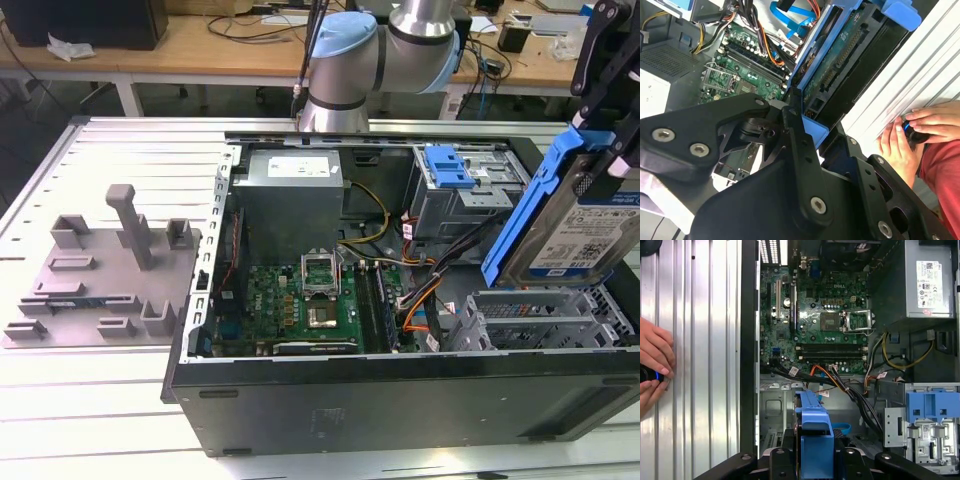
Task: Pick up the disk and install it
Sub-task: 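Insert the disk into the insertion slot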
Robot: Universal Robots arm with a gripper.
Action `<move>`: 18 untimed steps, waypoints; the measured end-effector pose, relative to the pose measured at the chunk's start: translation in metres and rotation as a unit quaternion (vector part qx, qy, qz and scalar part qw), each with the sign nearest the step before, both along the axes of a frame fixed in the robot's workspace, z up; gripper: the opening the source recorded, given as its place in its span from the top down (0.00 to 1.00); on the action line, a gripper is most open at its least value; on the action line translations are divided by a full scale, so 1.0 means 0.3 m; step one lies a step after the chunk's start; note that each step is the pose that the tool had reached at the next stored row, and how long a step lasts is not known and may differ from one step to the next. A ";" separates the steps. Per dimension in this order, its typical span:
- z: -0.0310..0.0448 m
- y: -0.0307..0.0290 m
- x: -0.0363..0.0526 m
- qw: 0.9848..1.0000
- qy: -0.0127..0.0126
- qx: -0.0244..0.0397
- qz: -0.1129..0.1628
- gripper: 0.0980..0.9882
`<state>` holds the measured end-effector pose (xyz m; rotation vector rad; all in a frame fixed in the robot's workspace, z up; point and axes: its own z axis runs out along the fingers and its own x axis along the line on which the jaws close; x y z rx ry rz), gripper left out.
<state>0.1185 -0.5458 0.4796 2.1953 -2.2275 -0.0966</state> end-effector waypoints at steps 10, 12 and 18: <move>-0.017 -0.007 0.000 1.000 0.000 0.000 0.000 0.70; -0.020 -0.009 0.000 1.000 0.000 0.000 0.000 0.70; -0.031 -0.019 0.000 1.000 0.000 0.000 0.000 0.70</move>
